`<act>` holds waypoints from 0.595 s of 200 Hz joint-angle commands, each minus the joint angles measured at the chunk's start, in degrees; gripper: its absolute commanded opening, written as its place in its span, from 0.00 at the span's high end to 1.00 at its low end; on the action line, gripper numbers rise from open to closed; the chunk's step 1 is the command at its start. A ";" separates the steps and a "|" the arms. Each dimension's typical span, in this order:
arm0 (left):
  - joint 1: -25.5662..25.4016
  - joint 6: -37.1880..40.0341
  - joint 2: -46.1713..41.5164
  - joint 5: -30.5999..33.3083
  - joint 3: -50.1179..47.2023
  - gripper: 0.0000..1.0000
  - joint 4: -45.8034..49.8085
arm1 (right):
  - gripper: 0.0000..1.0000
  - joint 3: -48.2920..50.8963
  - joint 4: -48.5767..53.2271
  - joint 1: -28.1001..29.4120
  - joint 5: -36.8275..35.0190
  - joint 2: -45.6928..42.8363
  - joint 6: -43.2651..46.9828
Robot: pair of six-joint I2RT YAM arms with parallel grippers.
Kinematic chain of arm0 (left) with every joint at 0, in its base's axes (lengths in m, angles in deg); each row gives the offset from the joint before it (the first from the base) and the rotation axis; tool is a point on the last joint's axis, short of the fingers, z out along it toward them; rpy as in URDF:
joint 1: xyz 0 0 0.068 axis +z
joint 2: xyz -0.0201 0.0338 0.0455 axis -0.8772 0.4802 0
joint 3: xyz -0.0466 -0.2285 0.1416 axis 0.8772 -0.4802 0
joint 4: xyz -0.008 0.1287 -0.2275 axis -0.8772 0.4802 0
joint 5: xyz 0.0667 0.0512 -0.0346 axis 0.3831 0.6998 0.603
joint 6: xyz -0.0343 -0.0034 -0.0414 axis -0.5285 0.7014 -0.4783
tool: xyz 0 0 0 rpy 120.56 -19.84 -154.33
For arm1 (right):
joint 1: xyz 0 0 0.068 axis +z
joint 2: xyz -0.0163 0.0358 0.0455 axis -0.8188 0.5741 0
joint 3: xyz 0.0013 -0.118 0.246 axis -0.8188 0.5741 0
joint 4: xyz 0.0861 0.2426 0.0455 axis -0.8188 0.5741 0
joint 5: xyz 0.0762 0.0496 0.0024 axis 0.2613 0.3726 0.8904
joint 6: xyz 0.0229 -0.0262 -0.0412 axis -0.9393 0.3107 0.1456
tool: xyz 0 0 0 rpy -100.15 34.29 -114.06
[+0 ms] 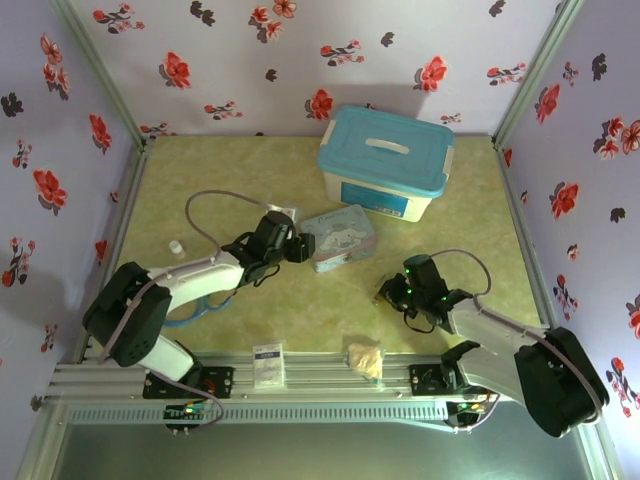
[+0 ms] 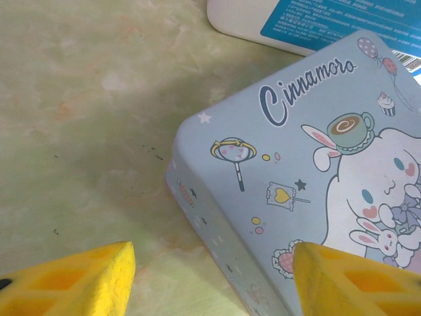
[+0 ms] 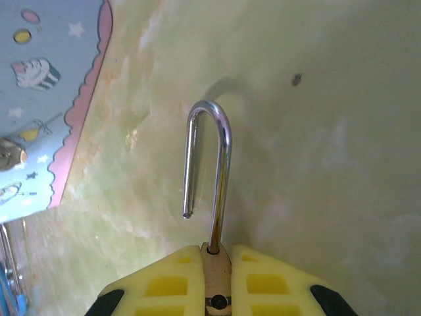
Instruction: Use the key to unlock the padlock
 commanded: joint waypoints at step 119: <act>-7.29 -2.83 -12.94 4.72 -7.86 0.16 6.74 | 0.63 -17.59 32.26 -6.63 -3.78 14.24 24.43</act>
